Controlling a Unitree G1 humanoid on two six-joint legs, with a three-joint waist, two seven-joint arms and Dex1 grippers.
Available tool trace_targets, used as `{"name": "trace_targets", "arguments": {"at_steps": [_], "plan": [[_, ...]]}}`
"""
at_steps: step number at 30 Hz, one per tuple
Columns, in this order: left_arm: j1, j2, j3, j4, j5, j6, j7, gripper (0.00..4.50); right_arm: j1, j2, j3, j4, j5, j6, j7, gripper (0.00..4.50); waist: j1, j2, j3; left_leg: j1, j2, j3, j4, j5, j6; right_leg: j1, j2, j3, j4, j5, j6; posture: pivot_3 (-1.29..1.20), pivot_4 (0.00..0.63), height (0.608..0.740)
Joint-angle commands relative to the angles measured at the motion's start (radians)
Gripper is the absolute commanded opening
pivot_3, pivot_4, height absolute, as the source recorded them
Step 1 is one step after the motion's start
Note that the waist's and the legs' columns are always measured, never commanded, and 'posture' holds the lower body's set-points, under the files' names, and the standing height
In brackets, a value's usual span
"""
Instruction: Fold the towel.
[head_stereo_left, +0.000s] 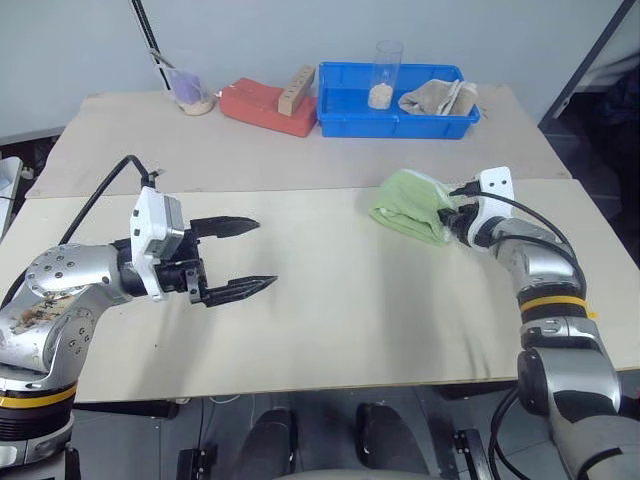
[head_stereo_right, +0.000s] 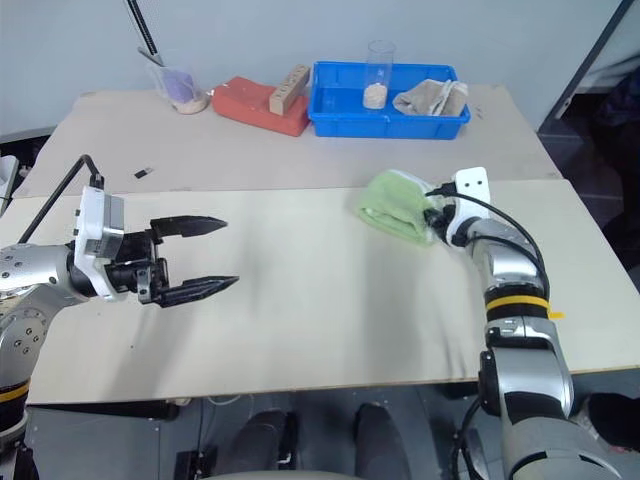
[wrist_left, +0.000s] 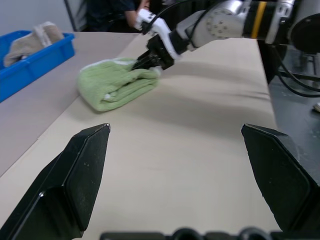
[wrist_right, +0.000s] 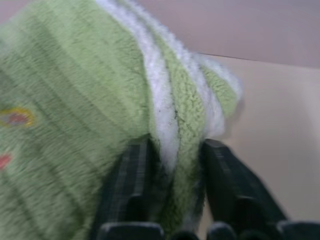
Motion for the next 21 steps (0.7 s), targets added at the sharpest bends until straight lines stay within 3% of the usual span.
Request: {"name": "trace_targets", "arguments": {"at_steps": [1,5,7,13,21], "plan": [[0.019,-0.001,0.061,0.020,0.028,-0.046,0.041,4.50,-0.006,-0.028,-0.061,-0.109,0.052,0.029,0.033,3.15,0.000,0.000,0.000,0.000,0.000,0.000,0.000,0.000,0.000,0.000,0.000,0.000,0.000,0.000,0.000,0.00,0.150,0.740],[0.091,0.020,0.120,0.053,0.091,-0.080,0.082,4.50,0.059,-0.108,-0.077,-0.268,0.095,0.035,0.170,4.48,0.001,0.001,0.000,0.000,0.000,0.000,-0.001,0.000,0.000,-0.001,0.000,0.000,0.000,0.000,0.000,0.00,0.150,0.740],[0.164,0.083,0.127,0.082,0.220,-0.070,0.150,4.50,0.120,-0.190,-0.054,-0.392,0.110,0.012,0.301,4.48,0.004,0.001,0.000,0.000,0.000,0.000,-0.001,0.000,0.000,-0.001,0.000,0.000,0.000,0.000,0.000,0.00,0.150,0.740],[0.292,0.113,0.227,0.098,0.293,-0.095,0.186,4.50,0.316,-0.354,-0.032,-0.581,0.139,-0.153,0.618,4.48,0.004,0.001,0.000,0.001,0.001,0.000,-0.001,-0.001,0.001,0.001,0.000,-0.001,-0.002,0.000,0.000,0.00,0.150,0.740],[0.374,0.114,0.334,0.065,0.243,-0.042,0.154,4.50,0.431,-0.435,-0.060,-0.654,0.188,-0.127,0.727,4.48,0.006,0.001,0.000,0.002,0.006,0.001,-0.001,-0.001,0.001,0.002,0.000,-0.001,-0.001,0.000,0.000,0.00,0.150,0.740]]}}
